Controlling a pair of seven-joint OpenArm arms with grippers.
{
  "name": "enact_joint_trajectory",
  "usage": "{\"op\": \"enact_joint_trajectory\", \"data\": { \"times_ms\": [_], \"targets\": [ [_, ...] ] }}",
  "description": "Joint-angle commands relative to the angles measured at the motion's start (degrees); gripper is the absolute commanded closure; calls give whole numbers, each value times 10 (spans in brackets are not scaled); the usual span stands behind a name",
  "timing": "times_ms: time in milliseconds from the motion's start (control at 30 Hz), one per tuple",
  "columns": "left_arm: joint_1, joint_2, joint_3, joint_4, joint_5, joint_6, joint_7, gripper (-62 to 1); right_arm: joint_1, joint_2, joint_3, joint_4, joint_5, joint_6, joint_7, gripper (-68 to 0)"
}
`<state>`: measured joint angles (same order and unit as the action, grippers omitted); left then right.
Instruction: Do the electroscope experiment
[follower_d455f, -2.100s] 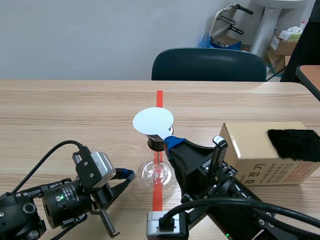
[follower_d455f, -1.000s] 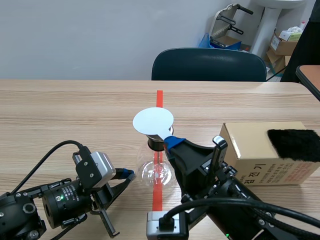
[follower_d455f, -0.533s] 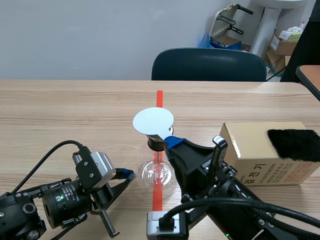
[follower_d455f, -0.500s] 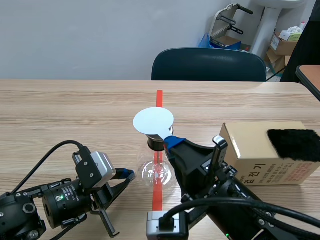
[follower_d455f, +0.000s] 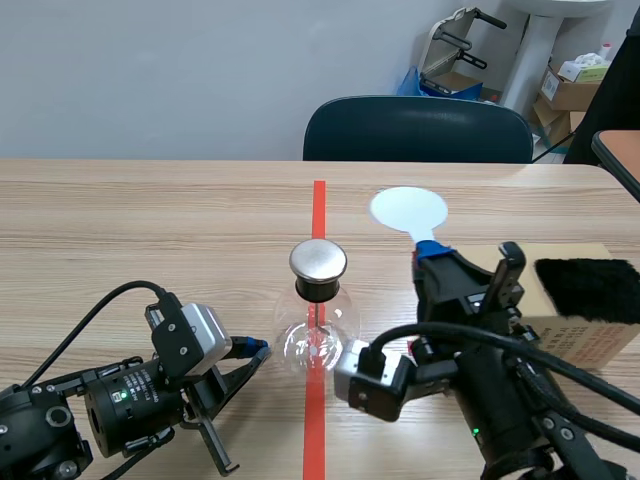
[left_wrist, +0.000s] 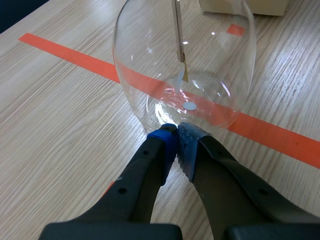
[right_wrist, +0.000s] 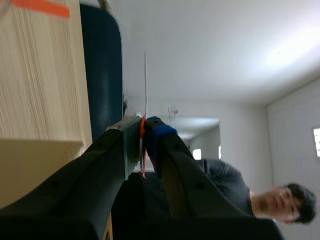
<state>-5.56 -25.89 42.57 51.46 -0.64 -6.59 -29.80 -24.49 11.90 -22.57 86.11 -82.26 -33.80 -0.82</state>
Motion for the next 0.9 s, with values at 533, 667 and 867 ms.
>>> {"op": "enact_joint_trajectory", "data": {
  "times_ms": [533,667,867],
  "targets": [
    [0,3,-2,10,-4,0,-8,-34,2,3,4,12,1,-7,-175,-17],
    [0,3,-2,10,-4,0,-7,-34,2,3,4,12,0,-7,-160,-17],
    [0,3,-2,10,-4,0,-7,-34,2,3,4,12,0,-7,-75,-17]
  ]
}}
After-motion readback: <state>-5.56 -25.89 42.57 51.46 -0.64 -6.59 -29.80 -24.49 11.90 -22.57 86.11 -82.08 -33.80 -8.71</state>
